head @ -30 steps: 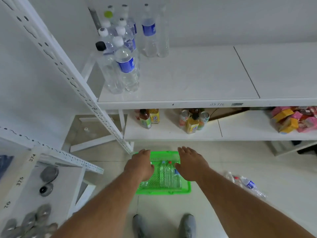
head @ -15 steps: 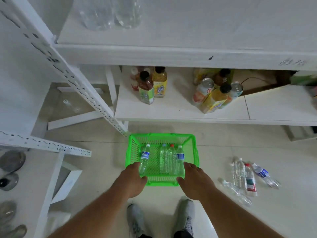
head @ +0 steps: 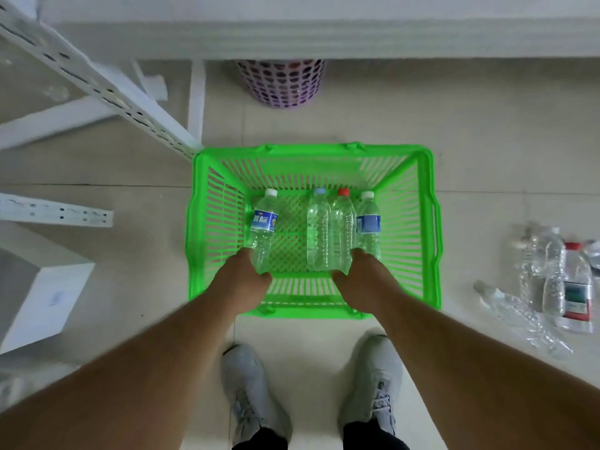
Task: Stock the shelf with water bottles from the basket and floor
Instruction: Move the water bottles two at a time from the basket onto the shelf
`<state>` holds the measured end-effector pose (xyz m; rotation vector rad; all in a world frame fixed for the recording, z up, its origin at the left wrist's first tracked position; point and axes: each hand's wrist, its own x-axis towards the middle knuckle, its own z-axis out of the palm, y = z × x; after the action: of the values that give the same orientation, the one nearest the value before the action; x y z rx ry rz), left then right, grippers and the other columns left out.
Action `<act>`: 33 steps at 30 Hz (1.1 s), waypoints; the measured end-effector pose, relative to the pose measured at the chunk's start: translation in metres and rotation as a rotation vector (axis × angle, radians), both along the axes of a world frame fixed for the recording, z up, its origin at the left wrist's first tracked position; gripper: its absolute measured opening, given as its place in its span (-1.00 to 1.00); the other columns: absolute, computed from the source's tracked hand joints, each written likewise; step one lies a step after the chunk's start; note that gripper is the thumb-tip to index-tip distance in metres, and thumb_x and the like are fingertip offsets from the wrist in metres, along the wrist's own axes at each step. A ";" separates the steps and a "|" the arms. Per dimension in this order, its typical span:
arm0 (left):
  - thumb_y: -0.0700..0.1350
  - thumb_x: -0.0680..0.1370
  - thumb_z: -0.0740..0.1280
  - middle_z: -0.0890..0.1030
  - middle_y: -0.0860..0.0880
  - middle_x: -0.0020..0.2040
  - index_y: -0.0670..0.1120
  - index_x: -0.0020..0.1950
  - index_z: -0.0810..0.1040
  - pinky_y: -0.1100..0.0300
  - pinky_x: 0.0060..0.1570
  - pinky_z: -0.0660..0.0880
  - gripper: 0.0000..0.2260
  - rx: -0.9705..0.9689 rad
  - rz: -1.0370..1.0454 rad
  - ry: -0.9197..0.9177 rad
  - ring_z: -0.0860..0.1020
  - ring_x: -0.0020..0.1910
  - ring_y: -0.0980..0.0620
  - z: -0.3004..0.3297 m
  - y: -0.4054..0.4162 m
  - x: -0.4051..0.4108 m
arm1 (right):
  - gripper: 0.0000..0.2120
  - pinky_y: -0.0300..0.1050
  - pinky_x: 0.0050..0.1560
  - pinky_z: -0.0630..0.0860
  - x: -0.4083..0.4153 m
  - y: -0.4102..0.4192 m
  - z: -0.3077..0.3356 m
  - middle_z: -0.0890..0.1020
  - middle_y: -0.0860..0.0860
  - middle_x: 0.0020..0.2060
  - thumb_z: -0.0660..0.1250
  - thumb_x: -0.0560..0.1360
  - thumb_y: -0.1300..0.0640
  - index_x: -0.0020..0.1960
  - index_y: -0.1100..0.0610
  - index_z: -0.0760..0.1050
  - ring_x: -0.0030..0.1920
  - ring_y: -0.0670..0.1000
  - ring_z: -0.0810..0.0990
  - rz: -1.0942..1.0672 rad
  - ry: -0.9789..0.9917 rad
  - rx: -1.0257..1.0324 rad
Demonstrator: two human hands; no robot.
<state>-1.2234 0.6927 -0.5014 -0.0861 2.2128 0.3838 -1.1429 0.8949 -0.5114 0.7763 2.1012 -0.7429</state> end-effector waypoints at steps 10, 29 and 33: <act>-0.09 0.47 0.42 0.63 -0.18 0.01 -0.11 0.05 0.47 0.19 -0.20 0.37 -0.77 -0.026 0.093 0.151 0.62 -0.08 -0.16 -0.139 0.014 -0.049 | -0.45 -0.06 0.06 0.46 -0.078 -0.005 -0.137 0.52 0.19 0.26 0.31 0.53 -0.11 0.35 0.23 0.31 0.23 0.22 0.54 -0.068 0.050 0.066; 0.01 0.34 0.57 0.65 -0.05 -0.32 -0.08 -0.19 0.61 0.29 -0.45 0.48 -0.77 0.136 0.490 0.024 0.61 -0.40 0.03 -0.184 0.004 -0.031 | -0.49 -0.14 -0.22 0.40 -0.107 -0.022 -0.175 0.50 0.00 -0.22 0.47 0.36 -0.28 0.05 0.11 0.50 -0.22 0.10 0.52 -0.195 0.223 0.111; 0.05 0.35 0.56 0.69 0.02 -0.27 -0.03 -0.14 0.66 0.23 -0.25 0.52 -0.79 0.267 0.405 0.069 0.67 -0.23 0.00 -0.109 0.004 -0.020 | -0.50 -0.15 -0.20 0.41 -0.091 -0.008 -0.103 0.64 0.03 -0.10 0.46 0.32 -0.34 0.00 0.02 0.44 -0.05 0.12 0.64 -0.289 0.386 0.065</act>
<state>-1.2431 0.6963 -0.6105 -0.3837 2.1855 0.9130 -1.2335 0.8864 -0.6147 1.0560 2.3917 -1.0530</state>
